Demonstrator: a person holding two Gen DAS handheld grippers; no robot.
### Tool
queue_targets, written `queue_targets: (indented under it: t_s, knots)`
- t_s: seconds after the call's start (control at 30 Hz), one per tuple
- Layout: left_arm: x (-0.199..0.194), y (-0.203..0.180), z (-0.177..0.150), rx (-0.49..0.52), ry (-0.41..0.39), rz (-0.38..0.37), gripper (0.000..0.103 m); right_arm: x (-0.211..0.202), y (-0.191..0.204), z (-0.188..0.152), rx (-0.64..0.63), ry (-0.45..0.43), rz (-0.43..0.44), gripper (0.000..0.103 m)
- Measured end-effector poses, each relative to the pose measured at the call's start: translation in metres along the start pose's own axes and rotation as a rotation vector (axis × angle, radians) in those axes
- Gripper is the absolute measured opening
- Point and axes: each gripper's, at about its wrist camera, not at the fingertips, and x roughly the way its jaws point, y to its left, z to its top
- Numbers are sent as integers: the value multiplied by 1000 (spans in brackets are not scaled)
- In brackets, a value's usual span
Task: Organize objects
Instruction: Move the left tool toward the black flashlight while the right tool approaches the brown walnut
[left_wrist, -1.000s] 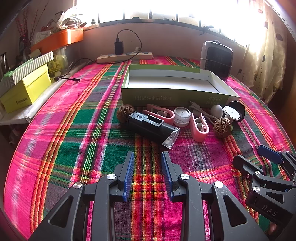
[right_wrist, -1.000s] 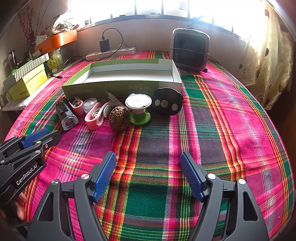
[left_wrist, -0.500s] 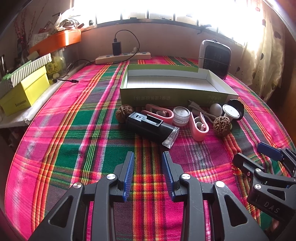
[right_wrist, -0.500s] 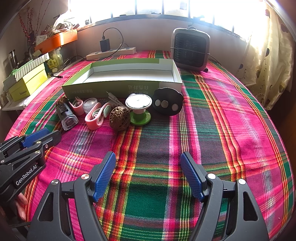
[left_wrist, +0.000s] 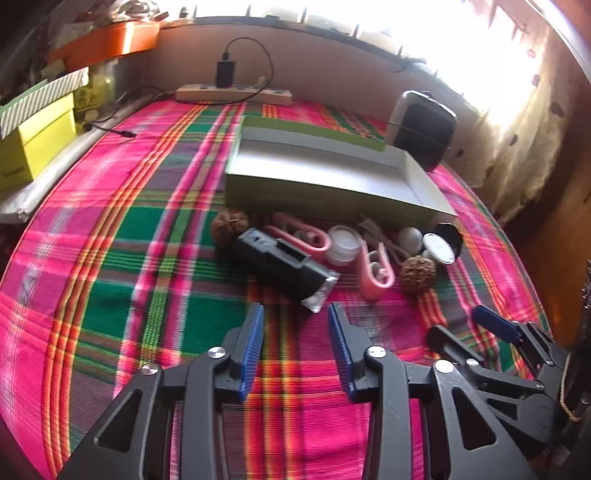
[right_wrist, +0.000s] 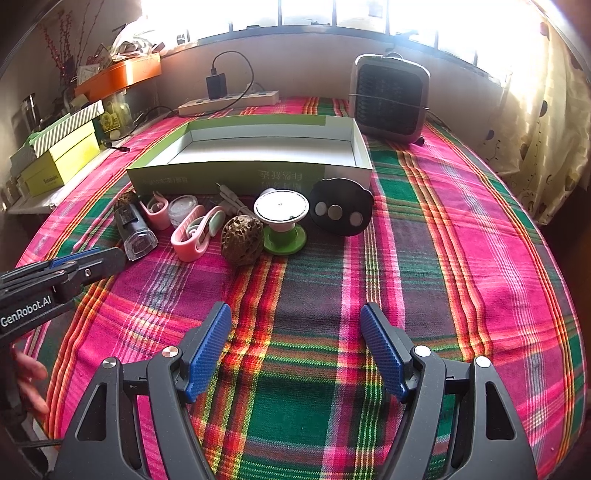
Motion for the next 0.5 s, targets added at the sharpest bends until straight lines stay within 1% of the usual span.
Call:
queue_targets:
  t_s: [0.1,0.27,0.37,0.5]
  knots:
    - [0,-10,2,30,-9,2,37,1,0,1,-7,0,7,73]
    - [9,-10,7,16,14,30,37,2,0,3,-16,7,16,73]
    - [12,-9,9,19,19,72,37,3,-1,4,-23,11,23,73]
    - [12,-4,8,13,28,87,37,4,-1,6,-28,17,30,73]
